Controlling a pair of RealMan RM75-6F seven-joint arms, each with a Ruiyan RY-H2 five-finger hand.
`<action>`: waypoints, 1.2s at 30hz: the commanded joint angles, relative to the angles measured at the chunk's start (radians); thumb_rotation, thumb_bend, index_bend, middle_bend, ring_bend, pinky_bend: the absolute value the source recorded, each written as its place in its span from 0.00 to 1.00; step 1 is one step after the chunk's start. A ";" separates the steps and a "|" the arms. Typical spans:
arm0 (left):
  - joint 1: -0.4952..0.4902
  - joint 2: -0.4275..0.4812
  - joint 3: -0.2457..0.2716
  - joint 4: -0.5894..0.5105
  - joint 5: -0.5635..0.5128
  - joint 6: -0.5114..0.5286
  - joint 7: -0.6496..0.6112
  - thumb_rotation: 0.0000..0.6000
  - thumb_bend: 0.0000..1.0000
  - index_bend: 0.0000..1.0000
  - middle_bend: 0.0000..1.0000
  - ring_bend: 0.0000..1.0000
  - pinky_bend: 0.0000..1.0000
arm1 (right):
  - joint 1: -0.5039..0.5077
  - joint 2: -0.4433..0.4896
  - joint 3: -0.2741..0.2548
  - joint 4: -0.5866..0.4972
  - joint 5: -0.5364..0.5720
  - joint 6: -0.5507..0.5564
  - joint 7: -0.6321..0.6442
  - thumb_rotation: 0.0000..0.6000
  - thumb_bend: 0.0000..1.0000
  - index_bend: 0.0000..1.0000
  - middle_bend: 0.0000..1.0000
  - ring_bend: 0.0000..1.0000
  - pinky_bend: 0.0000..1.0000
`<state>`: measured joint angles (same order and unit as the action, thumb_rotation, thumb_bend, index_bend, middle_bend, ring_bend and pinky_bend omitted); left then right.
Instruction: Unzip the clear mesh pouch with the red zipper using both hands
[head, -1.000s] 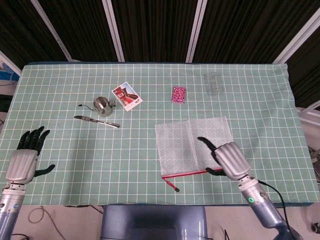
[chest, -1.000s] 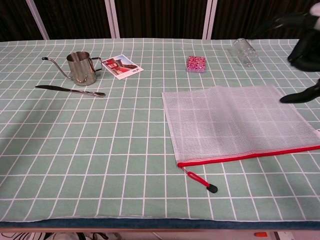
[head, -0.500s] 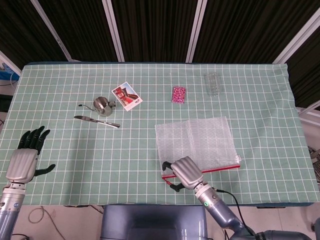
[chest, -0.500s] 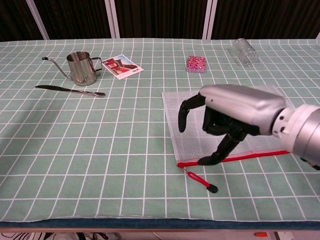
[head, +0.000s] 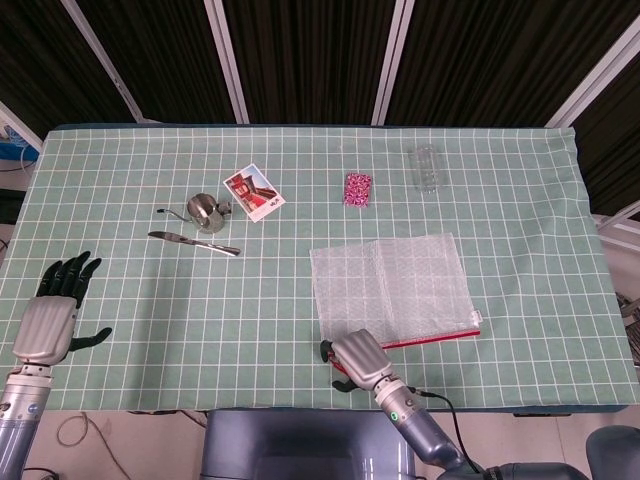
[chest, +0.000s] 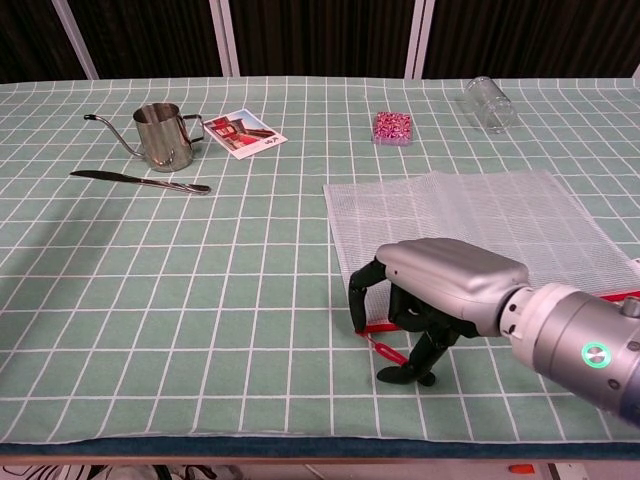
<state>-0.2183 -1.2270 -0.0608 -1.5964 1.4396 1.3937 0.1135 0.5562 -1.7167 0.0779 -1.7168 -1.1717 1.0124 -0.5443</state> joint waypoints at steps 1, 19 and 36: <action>0.000 0.000 0.000 0.000 0.000 -0.002 -0.002 1.00 0.07 0.00 0.00 0.00 0.00 | -0.004 -0.009 -0.002 0.011 0.006 0.012 0.001 1.00 0.30 0.52 1.00 1.00 0.95; 0.000 0.006 0.001 -0.002 0.006 -0.008 -0.011 1.00 0.07 0.00 0.00 0.00 0.00 | -0.019 -0.033 -0.021 0.027 0.050 0.053 -0.016 1.00 0.32 0.53 1.00 1.00 0.95; -0.001 0.008 -0.001 -0.005 0.006 -0.012 -0.015 1.00 0.07 0.00 0.00 0.00 0.00 | -0.035 -0.032 -0.027 0.037 0.073 0.093 -0.031 1.00 0.39 0.53 1.00 1.00 0.95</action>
<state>-0.2189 -1.2189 -0.0617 -1.6016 1.4453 1.3819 0.0981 0.5213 -1.7488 0.0517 -1.6803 -1.0993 1.1053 -0.5747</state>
